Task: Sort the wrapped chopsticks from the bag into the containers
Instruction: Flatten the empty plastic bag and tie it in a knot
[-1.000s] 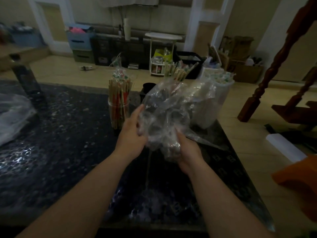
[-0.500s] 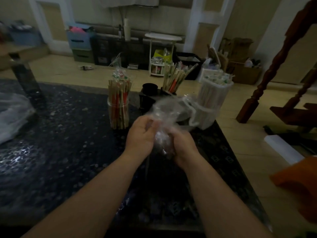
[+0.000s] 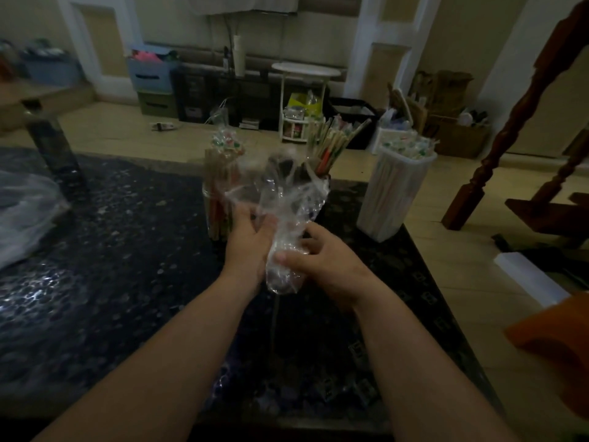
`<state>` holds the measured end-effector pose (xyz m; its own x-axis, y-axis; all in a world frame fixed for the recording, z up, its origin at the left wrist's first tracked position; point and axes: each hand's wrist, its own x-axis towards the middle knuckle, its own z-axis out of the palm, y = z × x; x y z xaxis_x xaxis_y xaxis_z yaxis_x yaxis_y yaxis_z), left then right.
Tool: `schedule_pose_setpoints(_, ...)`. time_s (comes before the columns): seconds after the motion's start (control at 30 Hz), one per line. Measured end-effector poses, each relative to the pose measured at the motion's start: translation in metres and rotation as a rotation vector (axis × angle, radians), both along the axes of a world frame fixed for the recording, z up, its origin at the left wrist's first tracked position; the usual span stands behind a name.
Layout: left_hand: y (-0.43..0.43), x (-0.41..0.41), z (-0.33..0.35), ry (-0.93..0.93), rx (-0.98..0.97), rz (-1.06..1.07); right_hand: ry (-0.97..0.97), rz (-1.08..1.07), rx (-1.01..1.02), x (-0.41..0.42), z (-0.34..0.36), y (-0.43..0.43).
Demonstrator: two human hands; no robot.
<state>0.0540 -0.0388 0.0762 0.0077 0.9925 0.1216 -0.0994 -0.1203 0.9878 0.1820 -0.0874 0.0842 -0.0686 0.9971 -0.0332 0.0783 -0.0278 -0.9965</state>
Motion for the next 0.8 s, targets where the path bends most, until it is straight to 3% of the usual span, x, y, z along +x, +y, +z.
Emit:
schedule_pose_setpoints(0.17,0.0,-0.004,0.004,-0.218,-0.293,-0.327,-0.022,-0.301,0.064,0.005,-0.005,0.005)
schedule_pose_setpoints(0.3,0.001,-0.004,0.005,-0.069,-0.268,-0.581,-0.044,-0.535,0.108,0.01,-0.014,0.008)
schedule_pose_setpoints(0.5,0.001,0.002,0.003,0.071,-0.127,-0.268,-0.022,-0.424,0.069,0.009,-0.012,0.007)
schedule_pose_setpoints(0.6,0.003,-0.001,0.007,0.076,-0.076,-0.175,0.197,-0.242,-0.025,0.008,-0.006,0.007)
schedule_pose_setpoints(0.8,0.002,-0.004,0.008,0.152,-0.011,-0.153,-0.044,-0.32,0.097,0.007,-0.004,0.002)
